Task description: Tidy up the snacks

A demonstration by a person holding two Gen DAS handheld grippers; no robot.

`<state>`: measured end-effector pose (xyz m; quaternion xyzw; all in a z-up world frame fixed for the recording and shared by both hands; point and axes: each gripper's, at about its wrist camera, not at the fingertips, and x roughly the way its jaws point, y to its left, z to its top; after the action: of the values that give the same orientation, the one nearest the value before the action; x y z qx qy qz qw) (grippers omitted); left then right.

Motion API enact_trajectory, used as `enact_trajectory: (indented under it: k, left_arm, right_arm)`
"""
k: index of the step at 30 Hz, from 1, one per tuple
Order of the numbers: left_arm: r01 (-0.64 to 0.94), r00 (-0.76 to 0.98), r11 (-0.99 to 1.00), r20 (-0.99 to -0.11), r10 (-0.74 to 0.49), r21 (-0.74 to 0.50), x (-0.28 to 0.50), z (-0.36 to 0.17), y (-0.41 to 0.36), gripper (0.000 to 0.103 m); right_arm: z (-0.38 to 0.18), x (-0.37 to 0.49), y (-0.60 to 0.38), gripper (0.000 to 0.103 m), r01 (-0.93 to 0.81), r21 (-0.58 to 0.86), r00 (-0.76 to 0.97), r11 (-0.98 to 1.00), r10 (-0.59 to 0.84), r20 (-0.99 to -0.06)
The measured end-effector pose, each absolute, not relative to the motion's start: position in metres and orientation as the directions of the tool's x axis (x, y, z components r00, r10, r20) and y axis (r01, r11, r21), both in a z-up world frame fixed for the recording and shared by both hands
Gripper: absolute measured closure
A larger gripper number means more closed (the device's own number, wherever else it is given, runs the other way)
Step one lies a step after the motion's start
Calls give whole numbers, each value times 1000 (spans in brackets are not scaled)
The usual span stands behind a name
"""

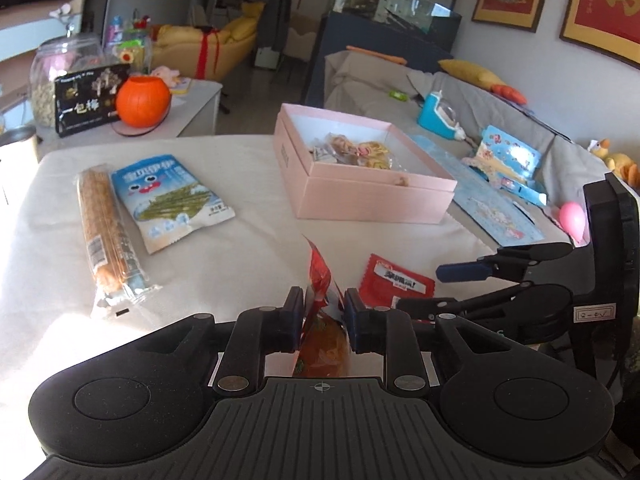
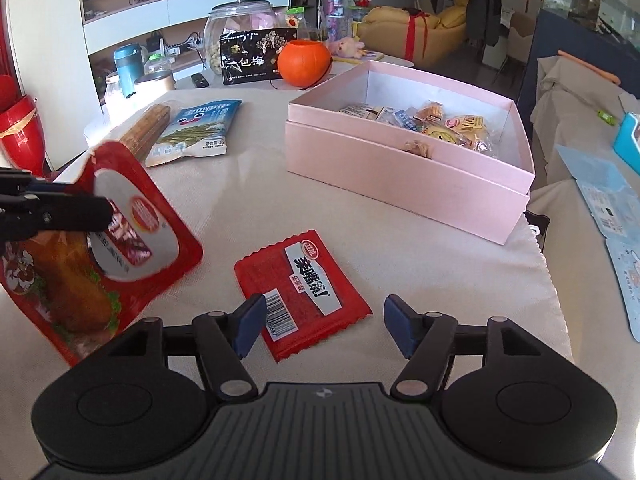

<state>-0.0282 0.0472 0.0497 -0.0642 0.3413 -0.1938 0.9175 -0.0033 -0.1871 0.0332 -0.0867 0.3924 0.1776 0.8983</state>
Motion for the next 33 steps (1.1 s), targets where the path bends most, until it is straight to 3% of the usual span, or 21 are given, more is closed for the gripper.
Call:
enact_trajectory:
  k: [9, 17, 18, 21, 24, 33]
  left_arm:
    - [315, 617, 918, -684, -390, -240, -21, 38, 50, 69]
    - [272, 627, 904, -651, -427, -331, -26, 32, 61, 71]
    - [282, 636, 901, -639, -433, -330, -29, 35, 60, 73]
    - [320, 653, 887, -601, -462, -333, -38, 48, 57, 75]
    - [352, 686, 888, -563, -461, -297, -47, 66, 53, 77]
    - [432, 753, 869, -433, -495, -242, -67, 129, 42, 77]
  right_arm:
    - [24, 9, -178, 24, -426, 8, 601, 904, 290, -745]
    - [20, 17, -176, 18, -421, 11, 620, 907, 296, -727]
    - [20, 17, -176, 19, -422, 10, 618, 906, 295, -729]
    - [27, 11, -170, 45, -469, -1, 594, 883, 315, -740]
    - [38, 2, -168, 51, -488, -20, 589, 873, 312, -745]
    - [97, -23, -198, 52, -449, -42, 686, 892, 314, -657]
